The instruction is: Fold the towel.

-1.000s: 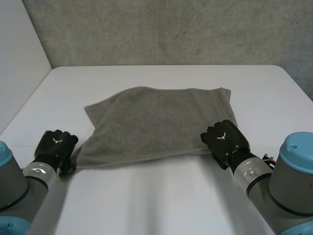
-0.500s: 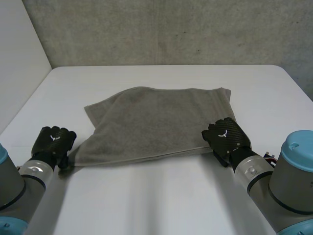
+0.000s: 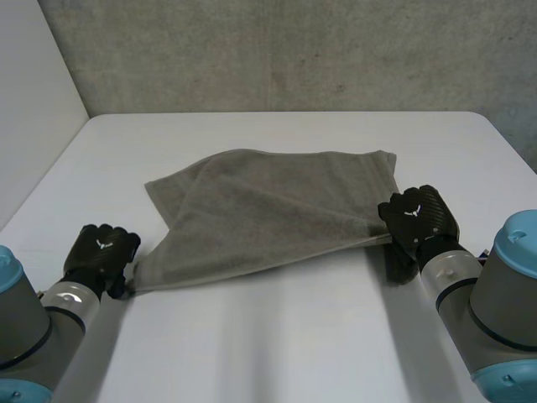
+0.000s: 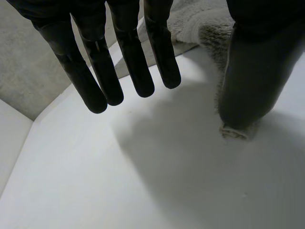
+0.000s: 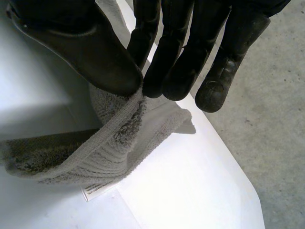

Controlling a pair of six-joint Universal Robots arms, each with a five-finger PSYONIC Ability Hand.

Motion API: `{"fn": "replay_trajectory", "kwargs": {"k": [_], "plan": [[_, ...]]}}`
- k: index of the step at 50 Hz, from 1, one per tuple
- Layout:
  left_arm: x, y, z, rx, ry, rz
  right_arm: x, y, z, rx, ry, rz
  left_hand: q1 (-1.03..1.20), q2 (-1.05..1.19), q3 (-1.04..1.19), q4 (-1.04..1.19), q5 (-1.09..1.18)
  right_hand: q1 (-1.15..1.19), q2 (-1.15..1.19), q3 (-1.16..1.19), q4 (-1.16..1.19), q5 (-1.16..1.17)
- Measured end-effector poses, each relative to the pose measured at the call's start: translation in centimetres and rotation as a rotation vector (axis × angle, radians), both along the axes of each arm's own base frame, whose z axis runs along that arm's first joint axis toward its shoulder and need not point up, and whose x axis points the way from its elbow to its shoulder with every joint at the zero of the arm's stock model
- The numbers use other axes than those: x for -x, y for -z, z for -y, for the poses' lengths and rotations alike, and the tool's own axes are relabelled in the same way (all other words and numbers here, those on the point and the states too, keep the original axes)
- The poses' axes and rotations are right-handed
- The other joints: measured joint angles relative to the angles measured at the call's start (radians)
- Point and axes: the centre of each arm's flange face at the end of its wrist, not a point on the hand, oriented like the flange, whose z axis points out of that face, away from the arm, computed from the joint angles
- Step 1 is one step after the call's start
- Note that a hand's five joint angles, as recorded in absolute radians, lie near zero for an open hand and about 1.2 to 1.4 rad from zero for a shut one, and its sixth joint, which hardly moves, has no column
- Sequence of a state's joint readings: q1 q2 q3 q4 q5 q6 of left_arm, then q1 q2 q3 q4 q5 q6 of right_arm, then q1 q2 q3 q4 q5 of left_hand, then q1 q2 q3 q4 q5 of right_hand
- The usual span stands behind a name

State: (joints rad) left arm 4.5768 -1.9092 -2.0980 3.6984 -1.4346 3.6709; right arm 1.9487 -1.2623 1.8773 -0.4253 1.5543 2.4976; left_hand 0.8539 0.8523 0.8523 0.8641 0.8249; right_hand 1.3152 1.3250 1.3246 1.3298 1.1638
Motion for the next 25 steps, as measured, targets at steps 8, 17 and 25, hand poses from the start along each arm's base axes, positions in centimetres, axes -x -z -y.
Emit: {"fn": "replay_trajectory", "kwargs": {"k": [8,17,25], "plan": [[0.8,0.2,-0.8,-0.011,0.038,-0.005,-0.2,0.2,-0.3,-0.006,-0.013,-0.002,0.0,0.004,0.003,0.0,0.0,0.0,0.0,0.0,0.0,0.0],[1.7,0.3,-1.7,-0.015,0.086,-0.011,-0.3,0.3,-0.4,-0.012,-0.018,-0.003,-0.001,0.001,0.002,0.0,0.0,0.0,0.0,0.0,0.0,0.0],[1.9,0.3,-1.9,-0.011,0.098,-0.012,-0.3,0.4,-0.4,-0.013,-0.019,-0.004,0.182,0.179,0.187,0.178,0.0,0.0,0.0,0.0,0.0,0.0]]}}
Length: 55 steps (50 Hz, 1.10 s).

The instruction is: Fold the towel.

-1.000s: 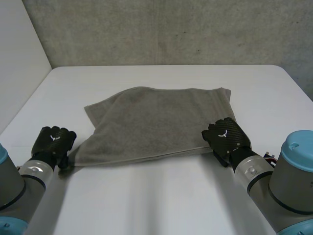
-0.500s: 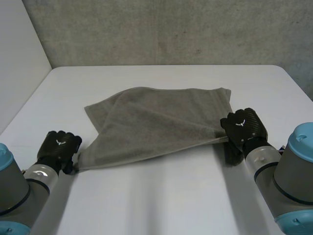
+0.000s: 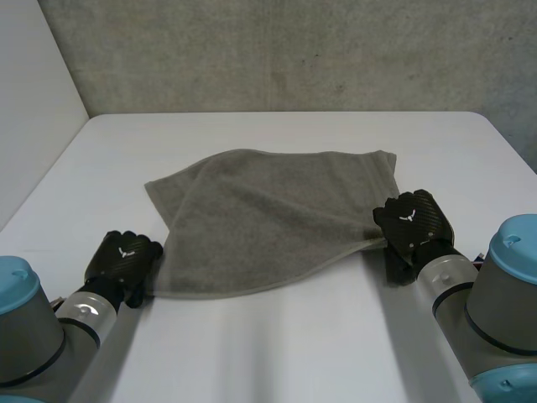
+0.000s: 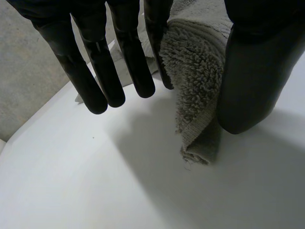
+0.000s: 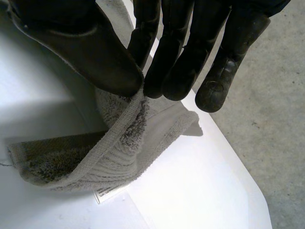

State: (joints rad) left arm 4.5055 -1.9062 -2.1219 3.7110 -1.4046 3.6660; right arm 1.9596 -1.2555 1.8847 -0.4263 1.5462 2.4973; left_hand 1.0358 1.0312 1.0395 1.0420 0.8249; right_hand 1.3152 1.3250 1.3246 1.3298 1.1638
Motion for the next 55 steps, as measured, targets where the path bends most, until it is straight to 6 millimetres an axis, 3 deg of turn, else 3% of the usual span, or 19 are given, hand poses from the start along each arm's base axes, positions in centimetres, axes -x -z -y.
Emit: {"fn": "replay_trajectory", "kwargs": {"k": [4,12,21,25,29,34,38,42,51,54,55], "plan": [[0.0,-0.1,0.0,0.005,0.001,-0.003,0.0,0.0,0.0,0.0,0.0,0.0,0.427,0.431,0.426,0.427,0.0,0.0,0.0,0.0,0.0,0.0],[0.1,-2.2,0.6,0.075,-0.004,-0.038,0.1,-0.9,0.4,0.026,0.009,0.009,0.475,0.475,0.491,0.471,0.0,0.0,0.0,0.0,0.0,0.0],[-0.2,-9.7,0.3,0.306,-0.043,-0.17,0.6,-8.0,-0.5,0.195,0.007,0.072,0.475,0.475,0.493,0.471,0.0,0.0,0.0,0.0,0.0,0.0],[-0.5,-11.5,0.0,0.362,-0.061,-0.204,0.7,-9.1,-1.5,0.17,-0.024,0.064,0.476,0.475,0.493,0.471,0.0,0.0,0.0,0.0,0.0,0.0],[-0.6,-10.5,0.2,0.324,-0.079,-0.189,0.4,-7.7,-1.9,0.059,-0.07,0.026,0.481,0.475,0.493,0.471,0.0,-0.005,-0.003,-0.002,-0.003,-0.007],[-0.6,-6.4,0.7,0.192,-0.081,-0.078,0.0,-3.9,-1.2,-0.083,-0.091,-0.017,0.481,0.475,0.494,0.471,0.0,-0.358,-0.359,-0.364,-0.362,-0.378],[-0.6,-3.7,0.6,0.12,-0.063,0.026,-0.3,-1.2,-0.6,-0.149,-0.089,-0.037,0.481,0.475,0.494,0.471,0.0,-0.386,-0.367,-0.384,-0.386,-0.413],[-0.6,-2.8,0.5,0.098,-0.049,0.069,-0.4,0.1,-0.3,-0.178,-0.087,-0.046,0.481,0.475,0.494,0.471,0.0,-0.39,-0.369,-0.386,-0.386,-0.416],[-0.5,-2.6,0.2,0.097,-0.039,0.073,0.3,0.6,0.5,-0.188,-0.056,-0.05,0.475,0.47,0.493,0.469,0.002,-0.59,-0.582,-0.583,-0.588,-0.62],[-0.5,-2.5,0.2,0.096,-0.037,0.071,0.6,0.4,0.8,-0.186,-0.043,-0.051,0.222,0.234,0.232,0.22,0.266,-0.716,-0.722,-0.728,-0.729,-0.764],[-0.5,-2.5,0.1,0.094,-0.037,0.07,0.7,0.2,0.9,-0.184,-0.039,-0.051,0.1,0.114,0.124,0.107,0.255,-0.766,-0.773,-0.779,-0.784,-0.821]]}}
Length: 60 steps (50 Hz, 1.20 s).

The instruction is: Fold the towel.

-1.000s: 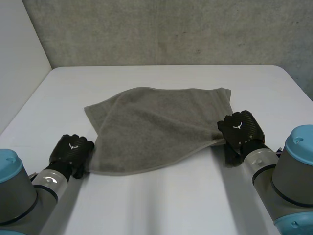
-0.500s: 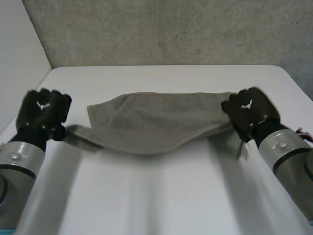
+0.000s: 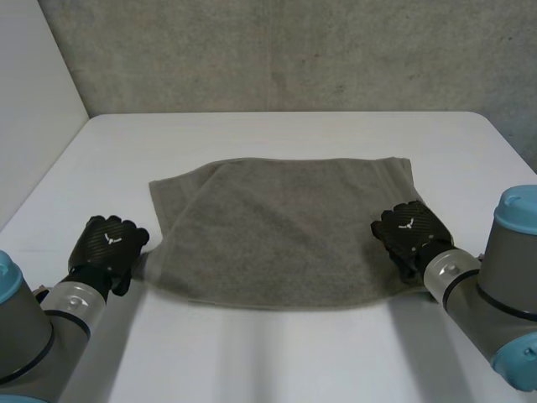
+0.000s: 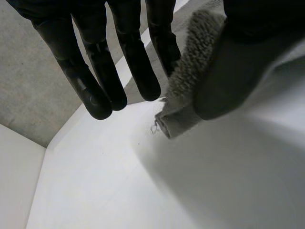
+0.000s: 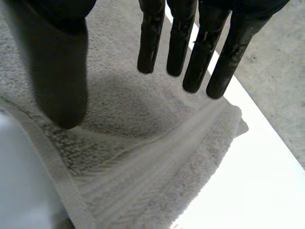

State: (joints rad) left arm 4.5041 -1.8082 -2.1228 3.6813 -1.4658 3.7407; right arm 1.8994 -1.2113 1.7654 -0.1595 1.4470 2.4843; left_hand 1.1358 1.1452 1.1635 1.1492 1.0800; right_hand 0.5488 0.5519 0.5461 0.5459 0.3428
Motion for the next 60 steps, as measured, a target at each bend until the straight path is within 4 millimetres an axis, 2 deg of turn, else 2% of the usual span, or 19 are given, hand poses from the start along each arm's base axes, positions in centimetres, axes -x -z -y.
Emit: {"fn": "replay_trajectory", "kwargs": {"k": [3,5,12,21,31,33,38,44,60], "plan": [[0.0,0.1,-0.1,-0.003,0.001,0.0,0.4,-0.7,0.2,0.004,0.01,-0.001,-0.281,-0.28,-0.297,-0.293,-0.219,-0.112,-0.105,-0.096,-0.099,-0.105],[0.0,0.2,-0.1,0.0,0.002,-0.001,0.8,-1.3,0.2,0.001,0.018,-0.004,-0.355,-0.357,-0.376,-0.363,-0.303,-0.127,-0.133,-0.126,-0.128,-0.133],[0.1,0.2,-0.1,0.024,0.007,-0.005,2.4,-2.3,-0.1,-0.062,0.045,-0.037,-0.381,-0.381,-0.413,-0.388,-0.342,-0.127,-0.133,-0.127,-0.129,-0.135],[0.5,0.6,-0.4,0.065,0.029,-0.009,3.2,-1.1,-1.0,-0.116,0.046,-0.059,-0.39,-0.388,-0.42,-0.397,-0.353,-0.127,-0.133,-0.127,-0.128,-0.13],[0.7,0.8,-0.3,0.107,0.036,-0.016,4.0,0.5,-0.7,-0.078,0.076,-0.047,-0.469,-0.479,-0.503,-0.48,-0.434,-0.122,-0.13,-0.124,-0.126,-0.098],[0.7,0.7,-0.2,0.115,0.035,-0.018,4.1,0.8,-0.5,-0.069,0.081,-0.045,-0.487,-0.5,-0.523,-0.501,-0.454,-0.049,-0.056,-0.053,-0.051,-0.013],[0.7,0.5,-0.3,0.141,0.037,-0.024,4.7,1.4,0.6,-0.038,0.114,-0.039,-0.544,-0.557,-0.58,-0.558,-0.515,0.405,0.409,0.405,0.405,0.436],[0.9,0.6,-0.5,0.146,0.047,-0.026,5.5,1.6,1.9,-0.016,0.154,-0.029,-0.546,-0.561,-0.582,-0.558,-0.519,0.77,0.754,0.764,0.768,0.812],[1.2,0.8,-0.9,0.135,0.06,-0.024,6.1,0.6,3.3,0.052,0.22,0.094,-0.545,-0.557,-0.58,-0.558,-0.493,0.771,0.756,0.782,0.785,0.82]]}}
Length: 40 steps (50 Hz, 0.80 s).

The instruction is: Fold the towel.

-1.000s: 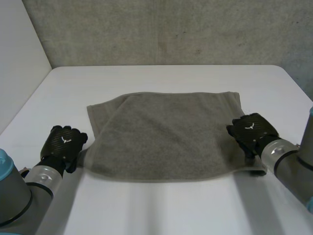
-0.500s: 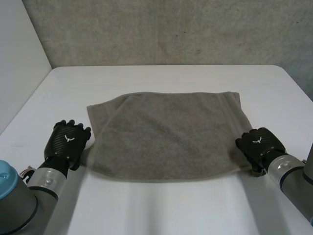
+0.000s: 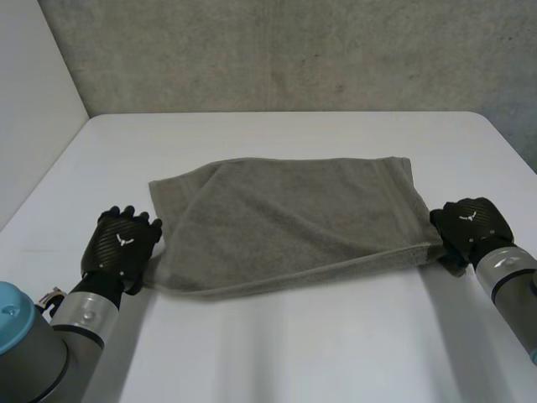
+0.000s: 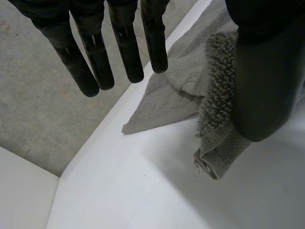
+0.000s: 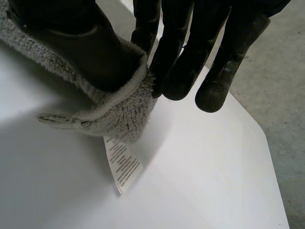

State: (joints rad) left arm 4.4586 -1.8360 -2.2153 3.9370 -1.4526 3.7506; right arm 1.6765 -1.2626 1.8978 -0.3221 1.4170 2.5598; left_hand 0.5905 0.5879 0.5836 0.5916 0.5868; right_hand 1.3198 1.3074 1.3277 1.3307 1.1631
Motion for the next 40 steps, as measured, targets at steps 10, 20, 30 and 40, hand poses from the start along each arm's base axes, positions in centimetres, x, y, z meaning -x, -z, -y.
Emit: {"fn": "replay_trajectory", "kwargs": {"k": [10,20,30,40], "plan": [[1.1,0.2,-1.3,-0.028,0.074,0.002,-0.2,-0.3,-0.2,-0.007,0.011,0.059,0.0,-0.002,0.0,0.0,-0.001,0.0,0.0,0.0,0.0,0.0],[2.0,0.5,-2.2,-0.054,0.161,0.0,-0.3,-0.2,-0.3,-0.013,0.006,0.056,0.045,0.051,0.054,0.042,0.053,0.0,0.0,0.0,0.0,0.0],[1.8,0.7,-1.5,-0.053,0.148,-0.005,-0.1,-0.5,-0.1,-0.002,0.014,0.059,0.798,0.859,0.912,0.901,0.866,0.0,0.0,0.0,0.0,0.0],[1.9,-4.3,-0.6,0.105,0.132,-0.057,0.0,-6.4,-0.3,0.15,0.013,0.076,0.798,0.876,0.949,0.916,0.876,0.0,0.0,0.0,0.0,0.0]]}}
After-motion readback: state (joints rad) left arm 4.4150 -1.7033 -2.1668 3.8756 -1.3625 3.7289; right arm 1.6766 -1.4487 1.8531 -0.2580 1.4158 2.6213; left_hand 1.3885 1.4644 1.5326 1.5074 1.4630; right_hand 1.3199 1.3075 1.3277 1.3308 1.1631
